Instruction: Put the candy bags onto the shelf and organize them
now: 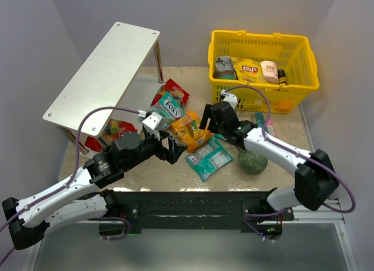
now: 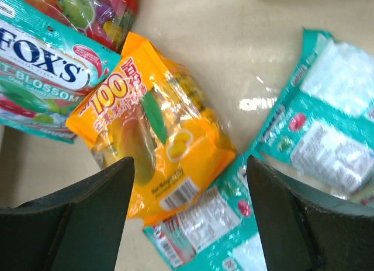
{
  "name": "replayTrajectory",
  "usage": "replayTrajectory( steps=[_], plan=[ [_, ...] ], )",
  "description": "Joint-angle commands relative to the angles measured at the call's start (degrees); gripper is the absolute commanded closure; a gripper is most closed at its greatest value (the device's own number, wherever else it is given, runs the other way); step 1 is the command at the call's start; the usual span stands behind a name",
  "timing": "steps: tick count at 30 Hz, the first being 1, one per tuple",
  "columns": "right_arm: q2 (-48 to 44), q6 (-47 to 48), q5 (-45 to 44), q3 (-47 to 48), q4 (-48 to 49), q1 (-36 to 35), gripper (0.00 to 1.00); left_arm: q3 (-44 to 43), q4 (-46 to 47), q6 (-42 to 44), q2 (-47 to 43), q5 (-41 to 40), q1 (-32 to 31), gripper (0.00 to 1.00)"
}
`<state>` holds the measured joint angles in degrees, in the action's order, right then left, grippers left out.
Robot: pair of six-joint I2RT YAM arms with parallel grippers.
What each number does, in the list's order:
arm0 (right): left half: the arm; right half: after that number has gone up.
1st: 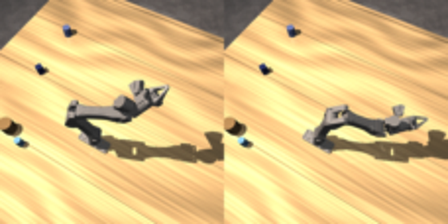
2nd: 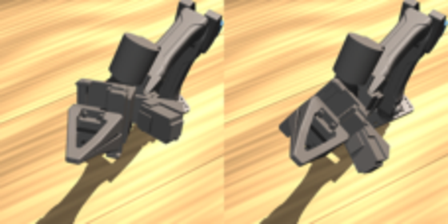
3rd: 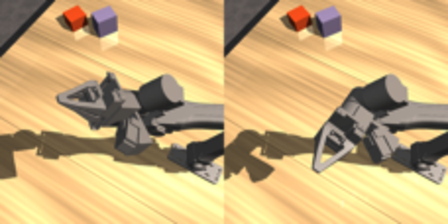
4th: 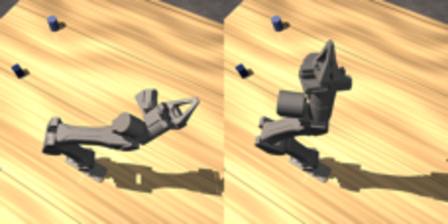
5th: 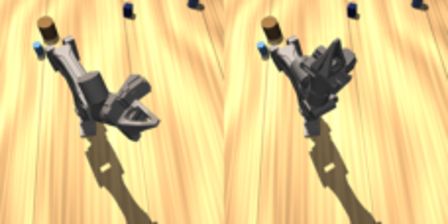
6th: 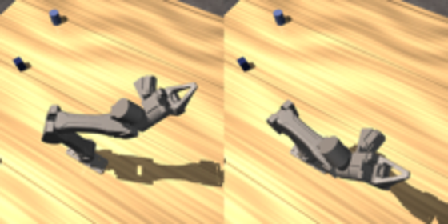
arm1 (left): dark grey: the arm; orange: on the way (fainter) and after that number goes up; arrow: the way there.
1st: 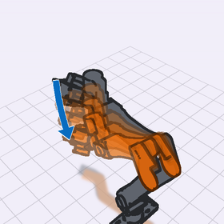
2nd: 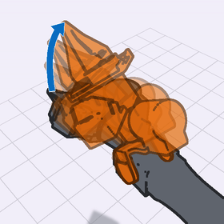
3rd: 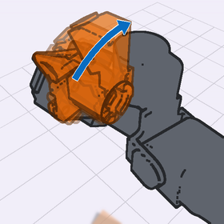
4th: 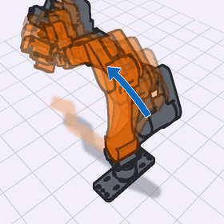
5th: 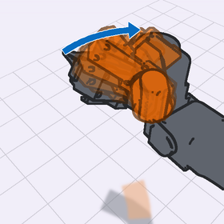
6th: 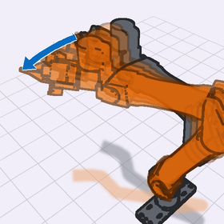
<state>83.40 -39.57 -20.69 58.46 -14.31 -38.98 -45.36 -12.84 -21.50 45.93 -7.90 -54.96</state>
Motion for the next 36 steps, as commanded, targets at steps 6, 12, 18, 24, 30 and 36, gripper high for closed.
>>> replayTrajectory(
  steps=[6, 12, 18, 24, 30, 36],
  plan=[
    [-7.46, -20.45, 2.75, -11.87, 8.23, -0.13, 0.20, 0.19, 6.34, 0.32, -2.51, 0.34, -0.32, 0.01],
    [0.70, -24.06, 8.02, -11.79, 16.56, -0.13, 0.23, 0.10, 5.90, -0.04, -4.18, 0.52, -0.32, 0.01],
    [7.57, -26.69, 11.10, -9.77, 19.67, -0.13, 0.26, 0.28, 4.49, -0.56, -6.12, -0.10, -0.32, 0.01],
    [9.33, -27.84, 9.53, -9.41, 19.58, -0.22, 0.57, 0.37, 4.14, -0.92, -6.82, -0.80, -0.32, 0.01],
    [0.65, -26.17, 3.30, -11.43, 14.49, -0.22, 1.00, 0.36, 4.31, -1.18, -5.68, -0.80, -0.32, 0.01],
    [-16.40, -21.17, -6.11, -12.49, 5.61, -0.13, 1.00, 0.28, 5.10, -1.18, -4.62, -0.80, -0.32, 0.01]
  ],
)
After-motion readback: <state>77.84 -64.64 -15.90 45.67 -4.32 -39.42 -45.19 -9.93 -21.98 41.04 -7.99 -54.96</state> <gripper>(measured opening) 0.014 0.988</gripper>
